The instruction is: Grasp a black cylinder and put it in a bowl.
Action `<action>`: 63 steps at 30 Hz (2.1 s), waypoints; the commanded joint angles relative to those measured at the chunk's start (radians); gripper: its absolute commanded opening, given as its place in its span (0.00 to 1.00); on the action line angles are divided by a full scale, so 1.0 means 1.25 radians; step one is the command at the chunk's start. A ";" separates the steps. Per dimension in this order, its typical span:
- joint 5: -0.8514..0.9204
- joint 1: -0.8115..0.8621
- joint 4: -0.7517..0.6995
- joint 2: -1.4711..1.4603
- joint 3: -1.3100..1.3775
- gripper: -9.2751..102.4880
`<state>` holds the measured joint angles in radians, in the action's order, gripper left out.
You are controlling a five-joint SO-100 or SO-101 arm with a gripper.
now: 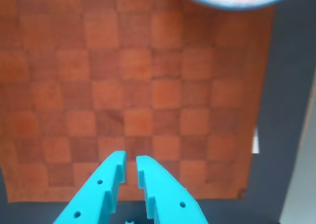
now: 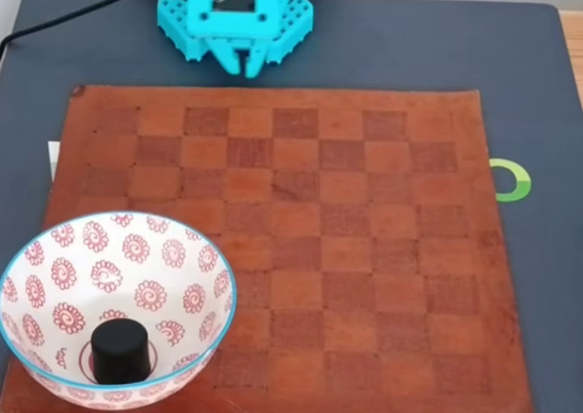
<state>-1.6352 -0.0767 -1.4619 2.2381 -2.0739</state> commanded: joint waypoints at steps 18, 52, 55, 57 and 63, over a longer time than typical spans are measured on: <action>-0.110 -0.070 0.202 0.461 -0.557 0.09; -0.097 -0.058 0.215 0.966 -0.891 0.09; -0.097 -0.056 0.215 0.965 -0.891 0.09; -0.097 -0.056 0.215 0.965 -0.891 0.09; -0.097 -0.056 0.215 0.962 -0.891 0.09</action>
<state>-1.7610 -0.1565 -1.2011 3.3916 -3.1922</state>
